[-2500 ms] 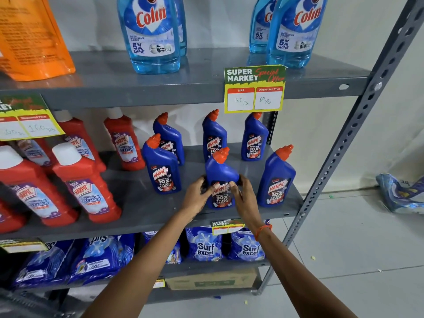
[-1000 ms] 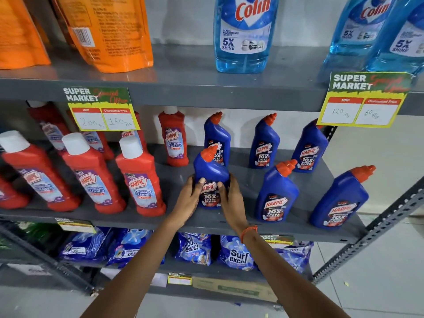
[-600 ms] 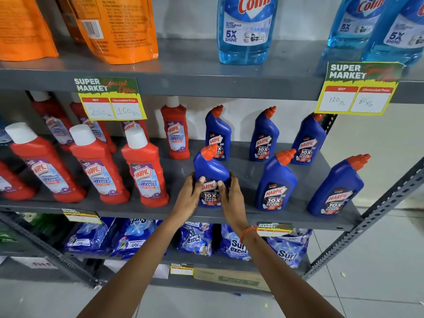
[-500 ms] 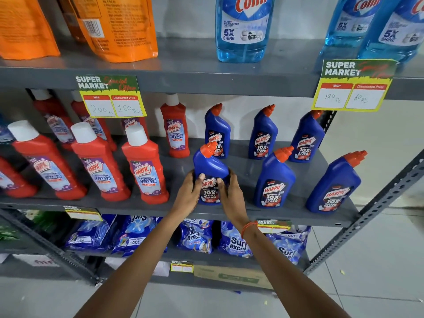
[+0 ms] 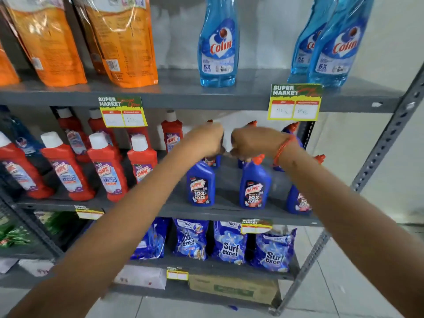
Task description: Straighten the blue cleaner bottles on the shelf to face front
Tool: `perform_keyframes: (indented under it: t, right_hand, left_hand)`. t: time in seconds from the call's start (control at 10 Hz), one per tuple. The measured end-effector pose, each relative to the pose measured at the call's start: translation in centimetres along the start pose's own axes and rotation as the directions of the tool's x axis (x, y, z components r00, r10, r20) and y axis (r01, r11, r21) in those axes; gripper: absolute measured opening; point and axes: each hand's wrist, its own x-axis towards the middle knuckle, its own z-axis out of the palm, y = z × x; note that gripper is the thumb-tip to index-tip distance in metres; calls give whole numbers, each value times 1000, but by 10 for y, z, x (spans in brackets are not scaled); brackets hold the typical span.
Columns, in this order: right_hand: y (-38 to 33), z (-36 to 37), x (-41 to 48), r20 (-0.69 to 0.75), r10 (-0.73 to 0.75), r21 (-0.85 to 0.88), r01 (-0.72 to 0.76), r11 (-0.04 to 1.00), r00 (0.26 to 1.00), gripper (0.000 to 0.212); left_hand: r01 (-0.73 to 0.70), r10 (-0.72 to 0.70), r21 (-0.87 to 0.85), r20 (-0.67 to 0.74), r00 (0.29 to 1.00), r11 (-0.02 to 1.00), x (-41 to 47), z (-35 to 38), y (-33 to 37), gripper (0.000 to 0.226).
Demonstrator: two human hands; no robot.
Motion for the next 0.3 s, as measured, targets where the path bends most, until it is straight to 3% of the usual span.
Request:
perform_keyframes:
  t: [0.1, 0.2, 0.3]
  right_hand:
    - [5, -59, -20, -243, 22, -154, -61, 986, 970, 16]
    - [20, -124, -31, -602, 74, -155, -208, 966, 795, 31]
    - [28, -140, -29, -840, 77, -55, -226, 973, 537, 43]
  left_hand:
    - [-58, 60, 13, -147, 987, 998, -6, -60, 18, 14]
    - [-62, 76, 43, -529, 845, 997, 4, -121, 38, 11]
    - [-67, 51, 8, -739, 671, 998, 15, -138, 46, 20]
